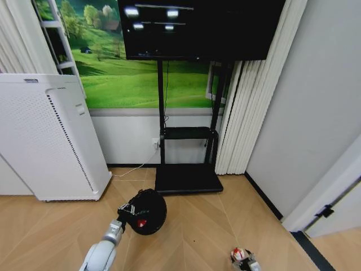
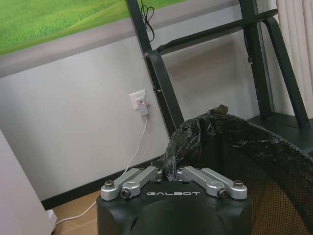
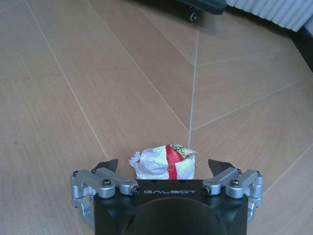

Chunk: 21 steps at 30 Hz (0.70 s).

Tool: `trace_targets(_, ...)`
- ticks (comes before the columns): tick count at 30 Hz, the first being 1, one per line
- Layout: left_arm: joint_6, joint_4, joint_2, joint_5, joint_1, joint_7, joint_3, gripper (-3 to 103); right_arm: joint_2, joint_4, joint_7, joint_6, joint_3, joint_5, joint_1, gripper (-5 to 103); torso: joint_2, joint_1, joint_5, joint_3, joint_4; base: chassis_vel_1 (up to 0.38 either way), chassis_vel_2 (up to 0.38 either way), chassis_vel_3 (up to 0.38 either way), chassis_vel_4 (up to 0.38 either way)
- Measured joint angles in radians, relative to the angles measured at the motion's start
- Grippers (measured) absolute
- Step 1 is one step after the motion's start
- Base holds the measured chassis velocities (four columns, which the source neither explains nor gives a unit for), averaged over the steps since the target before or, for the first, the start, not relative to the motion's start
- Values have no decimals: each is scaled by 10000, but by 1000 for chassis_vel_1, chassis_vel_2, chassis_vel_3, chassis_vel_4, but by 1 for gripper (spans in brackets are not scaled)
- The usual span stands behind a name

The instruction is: Pick up the trash bin and place the garbage on the floor into it.

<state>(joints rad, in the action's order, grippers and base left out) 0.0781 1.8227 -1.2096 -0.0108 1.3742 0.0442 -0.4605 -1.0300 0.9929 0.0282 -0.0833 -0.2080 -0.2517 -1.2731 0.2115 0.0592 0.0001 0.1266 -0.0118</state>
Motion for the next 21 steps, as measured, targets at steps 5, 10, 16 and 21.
trace_targets(5, -11, -41, -28, 2, -20, -1, 26, 7, -140, -196, 142, 180, -3, -58, 179, 100, 1, 0, -1, 0, -2, 0, 0, 0, 0)
trace_targets(10, -59, -91, -12, -10, -29, -4, -5, 7, -632, -1324, 221, 201, -52, 85, 1038, 100, 1, 0, 1, 0, 1, 0, 0, 0, 0)
trace_targets(16, -88, -117, -20, -26, -27, -8, -11, 7, -844, -1956, 385, 248, -53, 327, 1436, 100, 1, 0, -1, 0, 1, 0, 0, 0, 0)
trace_targets(21, -119, -148, -40, -29, -16, -9, -17, 7, -854, -2101, 600, 440, -56, 447, 1491, 100, 1, 0, -1, 0, 0, 0, 0, 0, 0)
